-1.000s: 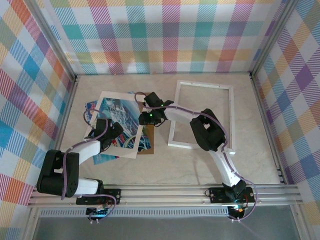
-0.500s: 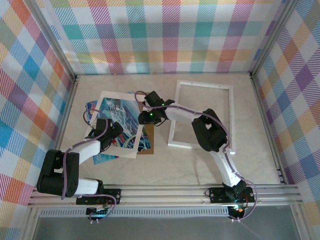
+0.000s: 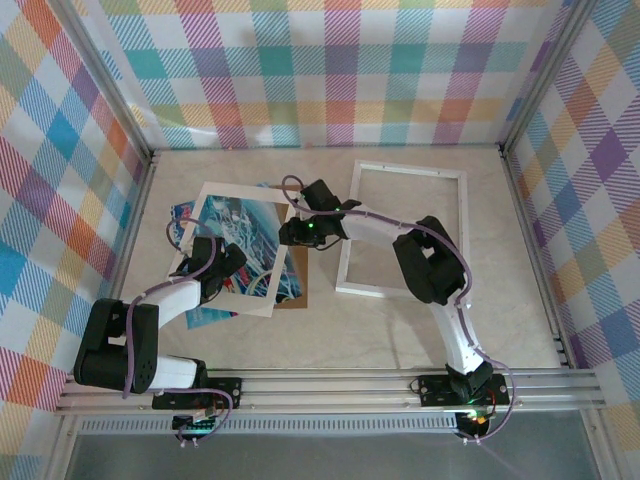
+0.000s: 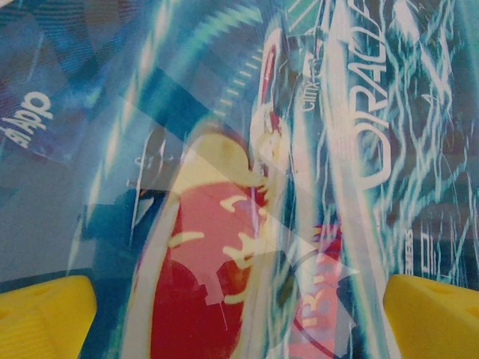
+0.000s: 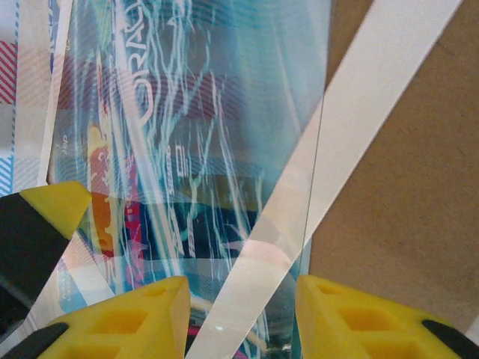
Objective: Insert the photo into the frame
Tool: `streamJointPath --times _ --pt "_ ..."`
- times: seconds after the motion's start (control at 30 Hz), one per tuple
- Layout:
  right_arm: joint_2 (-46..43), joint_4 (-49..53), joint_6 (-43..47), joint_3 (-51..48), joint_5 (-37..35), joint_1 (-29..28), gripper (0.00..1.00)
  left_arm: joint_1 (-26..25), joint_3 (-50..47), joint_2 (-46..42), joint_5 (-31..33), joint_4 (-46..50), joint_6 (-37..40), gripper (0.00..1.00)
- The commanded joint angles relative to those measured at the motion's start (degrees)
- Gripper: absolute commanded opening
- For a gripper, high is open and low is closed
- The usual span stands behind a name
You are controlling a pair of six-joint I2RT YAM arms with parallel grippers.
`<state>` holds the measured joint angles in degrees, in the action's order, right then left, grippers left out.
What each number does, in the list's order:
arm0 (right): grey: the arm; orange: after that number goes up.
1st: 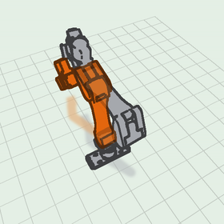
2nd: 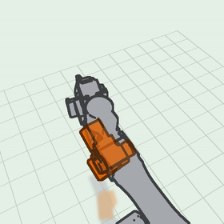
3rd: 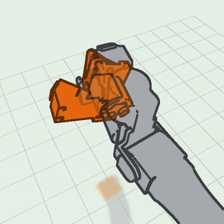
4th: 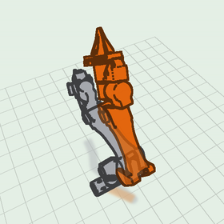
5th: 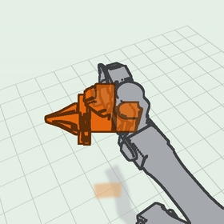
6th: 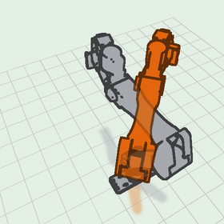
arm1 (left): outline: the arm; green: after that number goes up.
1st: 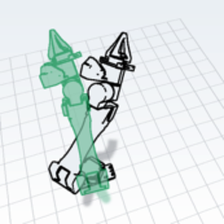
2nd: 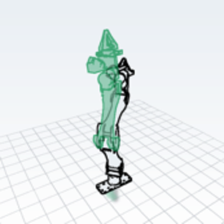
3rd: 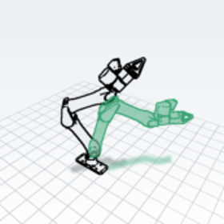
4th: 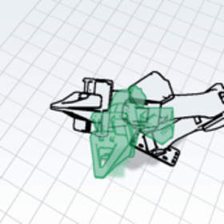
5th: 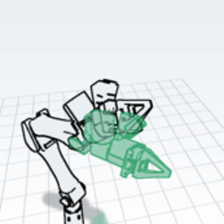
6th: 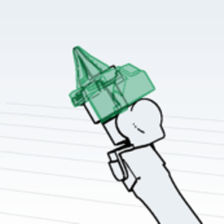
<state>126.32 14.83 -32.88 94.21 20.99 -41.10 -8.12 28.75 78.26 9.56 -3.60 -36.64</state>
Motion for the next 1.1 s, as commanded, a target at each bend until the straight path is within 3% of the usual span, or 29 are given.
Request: streamJointPath --times 0.0,0.23,0.4,0.6,0.7,0.8,0.93,1.07 --pt "0.5 -3.8 -4.9 -1.6 5.3 -0.6 0.42 0.0 -1.2 1.2 -3.6 3.3 -2.4 1.00" --pt "0.1 -12.3 -11.3 -5.8 9.8 -0.4 0.38 0.0 -2.1 1.0 -3.7 2.7 -2.8 1.00" --pt "1.2 -12.4 -11.5 -5.1 11.2 -0.3 0.36 0.0 -1.9 1.1 -3.8 2.6 -2.7 1.00" --pt "1.3 -6.7 -0.8 -3.8 4.5 -0.1 0.35 -0.1 -1.8 1.2 -4.0 2.4 -2.8 1.00" --pt "3.1 -1.6 5.0 2.0 5.3 0.0 0.33 -0.1 -1.5 1.9 -4.3 2.6 -2.6 1.00" --pt "3.7 -1.1 5.2 3.1 5.8 -0.1 0.31 -0.1 -1.6 2.1 -4.5 2.4 -2.9 1.00" --pt "4.3 0.7 2.9 3.0 0.5 -0.1 0.17 -0.1 -2.0 1.9 -4.5 1.7 -3.7 1.00" --pt "5.2 2.6 0.6 4.0 -1.0 -0.1 0.13 -0.2 -2.0 2.2 -4.7 1.5 -3.6 1.00"
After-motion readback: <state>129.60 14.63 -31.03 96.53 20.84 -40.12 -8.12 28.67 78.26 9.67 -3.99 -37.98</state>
